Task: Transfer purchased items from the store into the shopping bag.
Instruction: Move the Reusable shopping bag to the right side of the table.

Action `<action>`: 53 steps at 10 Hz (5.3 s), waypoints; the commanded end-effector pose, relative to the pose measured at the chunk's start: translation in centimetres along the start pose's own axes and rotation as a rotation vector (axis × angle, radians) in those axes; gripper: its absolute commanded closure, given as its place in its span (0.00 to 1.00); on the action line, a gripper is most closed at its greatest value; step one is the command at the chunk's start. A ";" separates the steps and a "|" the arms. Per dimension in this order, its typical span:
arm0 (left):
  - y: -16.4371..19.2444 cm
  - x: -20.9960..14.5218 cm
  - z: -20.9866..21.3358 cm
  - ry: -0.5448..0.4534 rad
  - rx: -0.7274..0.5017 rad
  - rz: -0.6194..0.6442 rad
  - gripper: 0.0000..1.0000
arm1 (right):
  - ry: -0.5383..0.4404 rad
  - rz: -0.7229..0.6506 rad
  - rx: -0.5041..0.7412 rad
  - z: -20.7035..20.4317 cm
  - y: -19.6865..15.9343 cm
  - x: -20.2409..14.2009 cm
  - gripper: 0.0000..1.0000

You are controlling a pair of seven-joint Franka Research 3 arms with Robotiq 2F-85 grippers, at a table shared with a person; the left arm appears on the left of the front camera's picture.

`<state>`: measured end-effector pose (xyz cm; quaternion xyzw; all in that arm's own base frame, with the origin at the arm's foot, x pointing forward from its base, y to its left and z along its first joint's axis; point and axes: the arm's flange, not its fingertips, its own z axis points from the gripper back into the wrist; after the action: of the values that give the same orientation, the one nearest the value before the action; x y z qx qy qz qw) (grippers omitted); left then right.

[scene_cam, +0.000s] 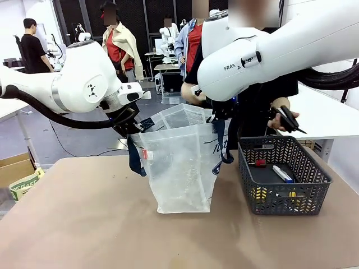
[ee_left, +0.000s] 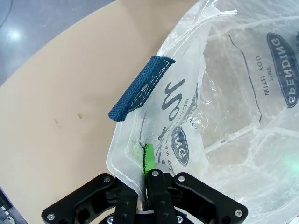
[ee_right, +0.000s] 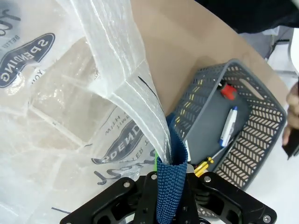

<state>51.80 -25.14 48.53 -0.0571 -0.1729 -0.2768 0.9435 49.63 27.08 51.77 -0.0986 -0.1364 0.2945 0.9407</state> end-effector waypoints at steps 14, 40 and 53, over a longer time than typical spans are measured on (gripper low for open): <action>0.1 0.0 0.2 -0.004 0.002 0.000 1.00 | -0.001 -0.008 -0.008 0.1 -0.1 0.0 1.00; 0.9 -0.8 0.2 -0.053 -0.077 0.073 1.00 | -0.050 -0.042 0.141 -0.5 -0.8 -0.1 1.00; 0.5 -0.2 0.4 -0.033 -0.062 0.084 1.00 | -0.028 -0.058 0.110 -0.4 -0.4 0.4 1.00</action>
<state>51.86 -24.75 48.68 -0.0917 -0.1767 -0.2469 0.9484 50.31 26.98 51.31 -0.0389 -0.1333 0.2762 0.9510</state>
